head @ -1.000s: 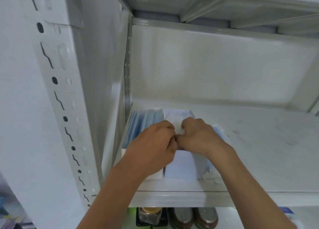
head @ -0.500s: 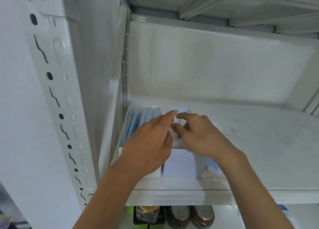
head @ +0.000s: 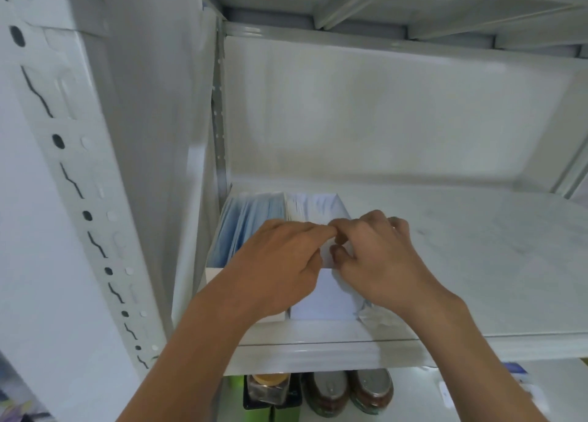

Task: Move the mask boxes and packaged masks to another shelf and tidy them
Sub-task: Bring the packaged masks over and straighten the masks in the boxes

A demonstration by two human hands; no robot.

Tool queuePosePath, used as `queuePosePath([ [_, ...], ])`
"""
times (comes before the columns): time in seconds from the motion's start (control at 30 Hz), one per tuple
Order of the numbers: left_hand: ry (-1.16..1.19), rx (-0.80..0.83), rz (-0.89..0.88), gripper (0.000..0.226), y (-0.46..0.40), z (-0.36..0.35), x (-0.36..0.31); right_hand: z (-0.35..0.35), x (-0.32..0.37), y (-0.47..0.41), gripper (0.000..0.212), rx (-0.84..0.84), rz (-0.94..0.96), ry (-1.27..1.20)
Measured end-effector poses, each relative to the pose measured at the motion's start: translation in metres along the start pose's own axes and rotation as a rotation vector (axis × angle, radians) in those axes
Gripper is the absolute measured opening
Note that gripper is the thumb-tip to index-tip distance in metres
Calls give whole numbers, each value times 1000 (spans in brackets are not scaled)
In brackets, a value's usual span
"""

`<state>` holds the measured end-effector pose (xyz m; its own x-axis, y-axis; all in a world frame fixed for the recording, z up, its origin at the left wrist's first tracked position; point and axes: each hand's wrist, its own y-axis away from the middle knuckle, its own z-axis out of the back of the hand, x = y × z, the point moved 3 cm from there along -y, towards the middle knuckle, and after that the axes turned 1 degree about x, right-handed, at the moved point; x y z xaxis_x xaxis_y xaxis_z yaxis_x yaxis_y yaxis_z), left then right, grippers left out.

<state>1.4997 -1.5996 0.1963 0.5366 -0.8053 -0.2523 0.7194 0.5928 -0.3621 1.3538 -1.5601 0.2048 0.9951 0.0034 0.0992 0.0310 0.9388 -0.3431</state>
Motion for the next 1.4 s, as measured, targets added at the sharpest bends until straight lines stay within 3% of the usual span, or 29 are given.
queuePosePath([
  [0.23, 136, 7, 76, 36, -7, 2, -9, 11, 5, -3, 35, 63, 88, -45],
  [0.43, 53, -109, 126, 10, -5, 3, -6, 2, 13, -6, 26, 126, 97, -268],
  [0.57, 53, -83, 130, 13, -5, 3, -1, -6, 5, -15, 49, 125, -19, -339],
  [0.77, 88, -88, 131, 15, -4, 2, -1, -8, 14, -25, 13, 179, 54, -352],
  [0.97, 86, -107, 156, 22, -2, 2, 3, -9, 3, -31, 40, 130, -68, -477],
  [1.13, 105, -150, 110, 31, 0, 3, 2, 2, -11, -25, 31, -133, -173, -644],
  [1.23, 116, -209, 106, 24, 2, 2, 4, 13, -19, -18, 30, -238, -182, -645],
  [1.33, 52, -198, 93, 14, -2, 0, 4, 13, -18, -12, 25, -169, -82, -574],
  [1.4, 12, -147, 47, 20, -5, -4, 2, 10, -14, -8, 20, -64, 8, -520],
])
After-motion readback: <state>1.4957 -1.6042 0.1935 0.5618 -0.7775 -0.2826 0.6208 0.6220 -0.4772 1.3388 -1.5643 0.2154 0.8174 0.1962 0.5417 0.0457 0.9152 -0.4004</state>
